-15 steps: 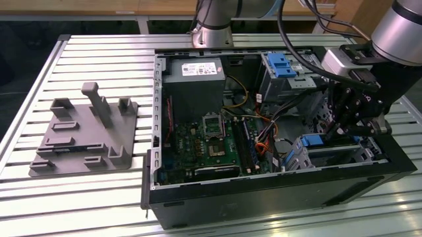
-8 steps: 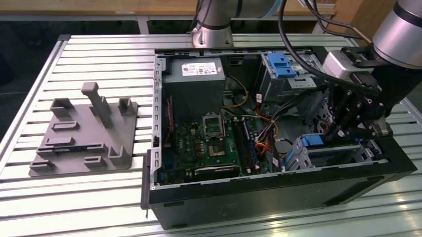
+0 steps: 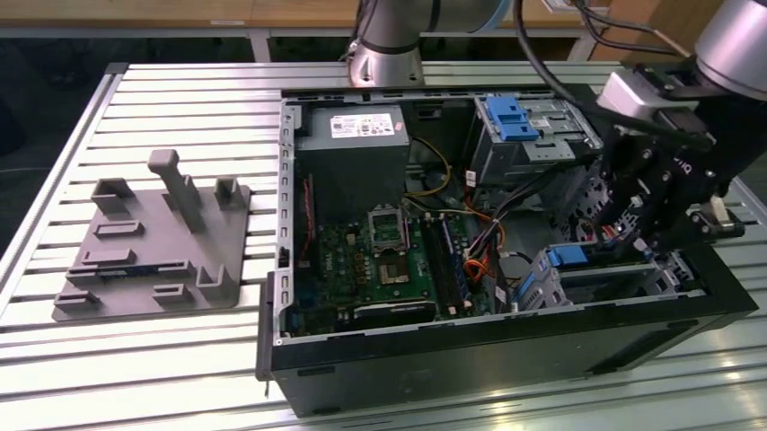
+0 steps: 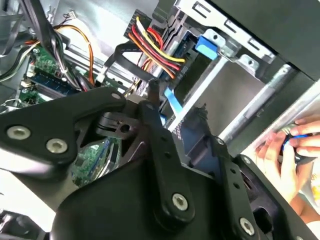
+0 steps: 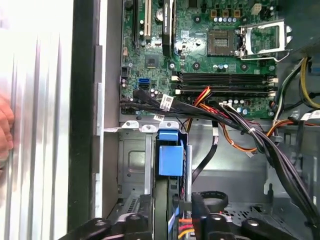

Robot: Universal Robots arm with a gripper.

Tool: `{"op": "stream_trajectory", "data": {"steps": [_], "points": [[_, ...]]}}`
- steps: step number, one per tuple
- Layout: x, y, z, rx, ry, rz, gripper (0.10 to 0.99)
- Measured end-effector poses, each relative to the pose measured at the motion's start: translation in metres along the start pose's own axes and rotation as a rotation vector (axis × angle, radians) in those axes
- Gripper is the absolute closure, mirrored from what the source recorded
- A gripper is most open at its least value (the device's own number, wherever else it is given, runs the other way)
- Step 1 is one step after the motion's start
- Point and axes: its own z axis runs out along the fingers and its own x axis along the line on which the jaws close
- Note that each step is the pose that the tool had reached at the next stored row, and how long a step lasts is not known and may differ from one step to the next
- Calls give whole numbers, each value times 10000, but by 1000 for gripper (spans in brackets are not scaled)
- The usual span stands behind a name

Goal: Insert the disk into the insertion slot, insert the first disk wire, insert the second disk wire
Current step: 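Insert the second disk wire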

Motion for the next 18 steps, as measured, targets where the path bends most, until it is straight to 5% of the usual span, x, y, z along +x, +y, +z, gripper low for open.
{"op": "stream_trajectory", "data": {"steps": [1,7,11,16,18], "points": [[1,0,-42,0,3,0,631],[10,3,-313,0,1,0,631],[16,4,-482,0,1,0,773],[16,4,-500,0,-1,-1,984],[16,6,-501,0,1,-1,984]]}}
